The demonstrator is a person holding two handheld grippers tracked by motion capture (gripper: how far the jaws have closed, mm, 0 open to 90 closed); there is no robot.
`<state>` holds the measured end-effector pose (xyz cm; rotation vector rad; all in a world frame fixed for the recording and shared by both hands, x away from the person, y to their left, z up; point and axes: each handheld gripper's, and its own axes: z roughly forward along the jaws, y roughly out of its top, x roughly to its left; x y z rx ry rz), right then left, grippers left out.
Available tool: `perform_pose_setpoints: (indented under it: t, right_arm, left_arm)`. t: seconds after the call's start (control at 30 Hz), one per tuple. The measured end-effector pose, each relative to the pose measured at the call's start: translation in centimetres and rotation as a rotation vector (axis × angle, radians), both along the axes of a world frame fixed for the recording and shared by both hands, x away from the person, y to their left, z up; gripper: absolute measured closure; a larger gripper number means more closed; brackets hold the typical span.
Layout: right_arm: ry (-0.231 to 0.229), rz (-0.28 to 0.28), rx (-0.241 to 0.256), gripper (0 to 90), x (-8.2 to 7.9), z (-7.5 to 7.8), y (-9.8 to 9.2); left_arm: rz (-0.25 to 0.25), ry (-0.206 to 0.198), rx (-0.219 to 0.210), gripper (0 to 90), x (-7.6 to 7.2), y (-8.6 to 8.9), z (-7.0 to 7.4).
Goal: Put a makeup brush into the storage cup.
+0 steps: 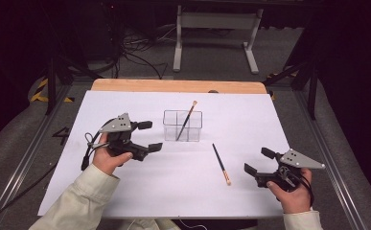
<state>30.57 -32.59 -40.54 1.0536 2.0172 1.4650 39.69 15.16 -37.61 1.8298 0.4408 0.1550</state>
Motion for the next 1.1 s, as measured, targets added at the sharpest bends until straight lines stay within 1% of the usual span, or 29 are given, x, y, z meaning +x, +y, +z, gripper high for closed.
perform_pose_setpoints:
  t: [0.03,0.07,0.13,0.2,0.27,0.3,0.33,0.37,0.43,0.47,0.5,0.57,0.6,0.63,0.67,0.7,0.73,0.83,0.9,0.97,1.07,1.1]
  right_arm:
    - [0.0,-0.002,-0.006,7.4,0.1,0.1,0.1]
    - [-0.002,0.002,-0.006,7.8,0.2,0.3,0.2]
    - [-0.004,0.002,-0.007,9.4,0.5,0.6,0.6]
    - [0.0,-0.001,-0.012,11.0,0.8,0.8,0.9]
    - [0.015,0.007,-0.025,14.2,1.1,1.0,1.2]
    - [0.02,0.009,-0.036,14.5,1.2,1.1,1.4]
    - [0.025,0.015,-0.054,17.2,1.4,1.2,1.7]
    - [0.036,0.021,-0.07,18.4,1.6,1.2,1.9]
    - [0.051,0.022,-0.099,19.6,1.9,1.4,2.3]
    - [0.059,0.026,-0.112,20.7,2.1,1.4,2.5]
    - [0.069,0.025,-0.118,21.6,2.2,1.5,2.6]
    - [0.085,0.028,-0.141,22.4,2.5,1.6,2.9]
    - [0.101,0.031,-0.153,23.0,2.7,1.6,3.1]
    - [0.101,0.031,-0.153,23.0,2.7,1.6,3.1]
    - [0.116,0.033,-0.162,22.7,2.8,1.7,3.3]
    - [0.124,0.038,-0.184,22.6,3.1,1.7,3.5]
    - [0.127,0.039,-0.194,22.6,3.2,1.8,3.7]
    - [0.137,0.052,-0.199,23.5,3.5,1.7,4.1]
    - [0.14,0.055,-0.204,24.1,3.7,1.7,4.1]
    - [0.154,0.067,-0.214,25.2,4.1,1.6,4.5]
    - [0.159,0.077,-0.225,24.3,4.4,1.6,4.7]
    - [0.162,0.078,-0.231,23.8,4.5,1.7,4.8]
  left_arm:
    - [0.008,0.002,0.0,11.5,-0.1,0.2,-0.1]
    - [0.013,-0.007,0.004,11.1,-0.1,0.5,-0.1]
    - [0.025,0.007,-0.006,11.3,-0.3,0.9,-0.3]
    - [0.038,0.004,-0.001,11.3,-0.6,1.3,-0.3]
    - [0.043,0.0,0.003,11.2,-0.7,1.6,-0.4]
    - [0.048,0.007,0.004,11.3,-0.8,1.7,-0.5]
    - [0.051,-0.002,0.013,11.2,-0.8,1.9,-0.5]
    - [0.059,0.005,0.009,10.8,-0.8,2.0,-0.6]
    - [0.066,-0.001,0.011,11.1,-0.9,2.3,-0.7]
    - [0.07,0.008,0.003,11.2,-1.0,2.4,-0.7]
    - [0.07,0.008,0.005,11.1,-1.0,2.4,-0.8]
    - [0.073,0.01,0.007,11.1,-1.2,2.5,-0.9]
    - [0.076,0.008,0.013,11.0,-1.3,2.6,-0.9]
    - [0.076,0.008,0.013,10.9,-1.3,2.6,-0.9]
    - [0.078,0.003,0.021,10.9,-1.4,2.7,-1.0]
    - [0.08,0.008,0.019,11.0,-1.5,2.8,-1.0]
    - [0.079,0.0,0.025,11.0,-1.6,2.9,-1.0]
    - [0.091,-0.003,0.037,10.8,-1.9,3.2,-1.1]
    - [0.093,-0.003,0.035,10.8,-2.0,3.3,-1.1]
    - [0.106,0.0,0.029,10.8,-2.2,3.5,-1.1]
    - [0.103,0.0,0.03,11.1,-2.3,3.7,-1.2]
    - [0.102,0.001,0.031,12.7,-2.3,3.7,-1.2]
